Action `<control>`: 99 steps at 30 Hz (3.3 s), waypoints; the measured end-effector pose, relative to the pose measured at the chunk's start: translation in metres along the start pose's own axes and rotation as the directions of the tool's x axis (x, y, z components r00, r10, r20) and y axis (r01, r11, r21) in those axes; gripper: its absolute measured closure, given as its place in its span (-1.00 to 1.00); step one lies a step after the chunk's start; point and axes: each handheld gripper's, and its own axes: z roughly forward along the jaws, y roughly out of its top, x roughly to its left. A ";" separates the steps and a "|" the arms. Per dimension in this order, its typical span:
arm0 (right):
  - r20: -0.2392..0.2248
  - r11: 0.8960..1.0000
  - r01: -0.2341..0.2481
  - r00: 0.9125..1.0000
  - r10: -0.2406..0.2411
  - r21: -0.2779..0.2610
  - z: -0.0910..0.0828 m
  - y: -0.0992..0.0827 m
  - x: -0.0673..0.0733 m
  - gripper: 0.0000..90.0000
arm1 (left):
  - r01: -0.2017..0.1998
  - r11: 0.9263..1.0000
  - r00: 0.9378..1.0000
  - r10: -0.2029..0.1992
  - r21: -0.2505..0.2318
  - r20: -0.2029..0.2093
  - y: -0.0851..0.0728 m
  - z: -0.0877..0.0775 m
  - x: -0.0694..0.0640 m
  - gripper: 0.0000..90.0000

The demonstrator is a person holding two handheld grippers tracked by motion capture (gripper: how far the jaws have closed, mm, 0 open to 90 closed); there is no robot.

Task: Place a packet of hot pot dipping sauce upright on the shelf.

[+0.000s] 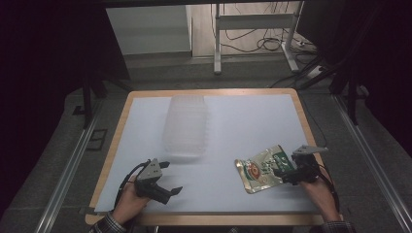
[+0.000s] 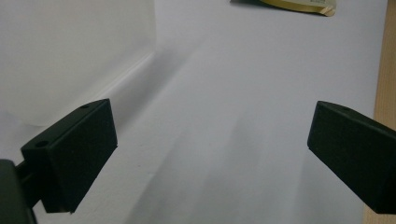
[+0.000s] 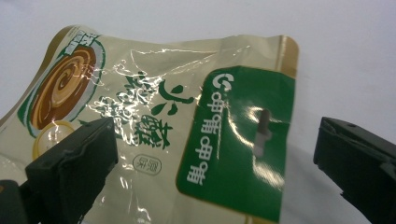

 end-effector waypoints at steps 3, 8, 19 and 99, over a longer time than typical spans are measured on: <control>-0.024 1.000 0.003 1.000 -0.002 0.019 0.008 0.003 0.000 -1.00 | 0.000 1.000 1.000 0.000 0.000 0.001 0.000 0.000 0.000 -0.97; -0.048 0.999 -0.028 0.998 0.030 0.034 0.011 0.006 0.000 -0.99 | -0.002 1.000 1.000 0.002 0.002 0.002 0.000 0.000 0.000 -0.97; -0.116 0.999 -0.042 0.992 0.045 0.033 0.011 0.018 0.009 -0.91 | -0.006 1.000 1.000 0.006 0.005 0.001 0.000 0.000 0.000 -0.97; -0.119 0.979 0.168 0.976 -0.181 -0.113 -0.040 0.114 0.076 0.98 | -0.010 1.000 1.000 0.010 -0.003 -0.018 0.000 -0.002 0.001 -0.96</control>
